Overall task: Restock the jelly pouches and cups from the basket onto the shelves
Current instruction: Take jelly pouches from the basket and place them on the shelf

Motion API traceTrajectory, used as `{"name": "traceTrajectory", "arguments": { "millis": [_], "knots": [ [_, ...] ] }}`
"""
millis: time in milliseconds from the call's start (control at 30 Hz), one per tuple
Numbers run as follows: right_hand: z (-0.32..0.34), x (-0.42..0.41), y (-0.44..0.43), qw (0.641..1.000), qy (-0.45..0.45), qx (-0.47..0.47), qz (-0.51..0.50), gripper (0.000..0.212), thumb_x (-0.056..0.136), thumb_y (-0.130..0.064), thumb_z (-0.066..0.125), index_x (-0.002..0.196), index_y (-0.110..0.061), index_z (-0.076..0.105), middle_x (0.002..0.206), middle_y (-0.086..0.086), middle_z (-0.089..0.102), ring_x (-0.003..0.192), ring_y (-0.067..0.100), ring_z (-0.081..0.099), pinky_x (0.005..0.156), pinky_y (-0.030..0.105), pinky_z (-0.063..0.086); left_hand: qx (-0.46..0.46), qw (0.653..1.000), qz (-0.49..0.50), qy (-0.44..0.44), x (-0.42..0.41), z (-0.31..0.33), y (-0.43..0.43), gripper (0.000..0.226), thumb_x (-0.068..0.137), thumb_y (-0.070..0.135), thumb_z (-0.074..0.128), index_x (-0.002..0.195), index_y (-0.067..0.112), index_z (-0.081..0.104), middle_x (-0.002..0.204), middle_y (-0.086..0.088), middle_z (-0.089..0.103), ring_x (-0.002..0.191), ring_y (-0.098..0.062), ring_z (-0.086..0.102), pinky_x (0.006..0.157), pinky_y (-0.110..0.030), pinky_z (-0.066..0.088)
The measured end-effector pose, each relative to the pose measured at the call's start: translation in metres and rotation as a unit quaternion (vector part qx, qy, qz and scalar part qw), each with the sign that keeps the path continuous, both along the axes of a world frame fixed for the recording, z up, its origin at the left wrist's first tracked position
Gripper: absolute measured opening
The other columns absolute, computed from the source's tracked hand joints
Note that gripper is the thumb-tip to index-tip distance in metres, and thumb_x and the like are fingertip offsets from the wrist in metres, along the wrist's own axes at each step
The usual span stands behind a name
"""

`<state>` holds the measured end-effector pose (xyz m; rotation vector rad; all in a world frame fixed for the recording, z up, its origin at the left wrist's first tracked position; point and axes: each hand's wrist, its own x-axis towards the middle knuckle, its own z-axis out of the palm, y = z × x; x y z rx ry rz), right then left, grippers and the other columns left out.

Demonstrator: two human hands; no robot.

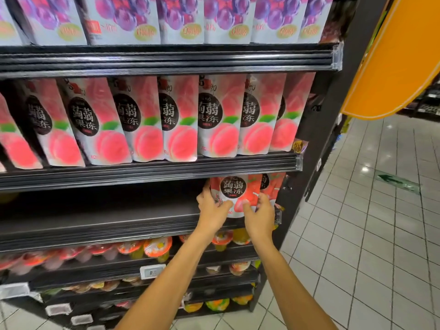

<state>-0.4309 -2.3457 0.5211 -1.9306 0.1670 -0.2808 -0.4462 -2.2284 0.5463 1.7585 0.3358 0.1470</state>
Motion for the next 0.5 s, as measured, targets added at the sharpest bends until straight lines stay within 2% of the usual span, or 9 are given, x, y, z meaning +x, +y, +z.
{"name": "traceTrajectory", "arguments": {
  "millis": [67,133,233,300,433,500],
  "knots": [
    [-0.001,-0.003,0.000,1.000,-0.004,0.001,-0.001,0.027,0.093,-0.016,0.060,0.119,-0.010,0.057,0.100,0.004,0.056,0.098,0.022,0.052,0.086,0.042,0.049,-0.014,1.000,-0.009,-0.007,-0.001,-0.001,0.000,0.083,0.085,0.006,0.062,0.152,0.027,0.017,0.134,-0.007,0.029,0.101,-0.009,0.046,0.090,-0.029,0.043],
    [0.002,-0.004,0.000,1.000,0.000,0.010,0.001,0.029,0.094,-0.012,0.059,0.122,-0.013,0.058,0.105,0.003,0.060,0.097,0.021,0.057,0.085,0.039,0.051,-0.021,0.999,-0.019,-0.017,-0.004,-0.002,0.001,0.083,0.088,0.006,0.062,0.153,0.026,0.014,0.137,-0.005,0.028,0.107,-0.010,0.044,0.091,-0.028,0.041],
    [0.003,-0.006,0.000,1.000,0.013,0.017,0.001,0.035,0.095,-0.005,0.054,0.129,-0.015,0.056,0.105,0.003,0.062,0.083,0.013,0.057,0.078,0.031,0.051,-0.042,0.998,-0.034,-0.029,-0.012,-0.002,0.001,0.080,0.089,0.006,0.061,0.152,0.028,0.016,0.144,-0.003,0.028,0.119,-0.010,0.042,0.106,-0.033,0.040],
    [0.003,-0.009,0.001,1.000,0.014,0.023,-0.003,0.037,0.096,-0.005,0.054,0.131,-0.015,0.055,0.103,0.000,0.058,0.082,0.012,0.056,0.077,0.028,0.048,-0.057,0.997,-0.037,-0.036,-0.017,-0.002,0.001,0.079,0.089,0.006,0.060,0.152,0.028,0.018,0.149,-0.003,0.029,0.128,-0.012,0.040,0.109,-0.034,0.040],
    [0.003,-0.017,0.003,0.999,-0.001,0.052,-0.007,0.030,0.096,-0.005,0.055,0.123,-0.016,0.054,0.114,0.002,0.058,0.111,0.024,0.059,0.091,0.031,0.049,-0.081,0.995,-0.045,-0.047,-0.022,-0.004,0.008,0.066,0.091,0.008,0.060,0.147,0.028,0.033,0.147,0.001,0.041,0.132,-0.012,0.044,0.100,-0.024,0.043],
    [0.002,-0.022,0.007,0.997,0.007,0.077,-0.015,0.043,0.096,-0.002,0.052,0.138,-0.010,0.047,0.136,0.007,0.054,0.126,0.025,0.052,0.105,0.039,0.045,-0.123,0.990,-0.044,-0.055,-0.025,-0.004,0.012,0.059,0.091,0.007,0.060,0.143,0.026,0.042,0.140,0.004,0.052,0.126,-0.007,0.051,0.092,-0.018,0.047]
  ]
}}
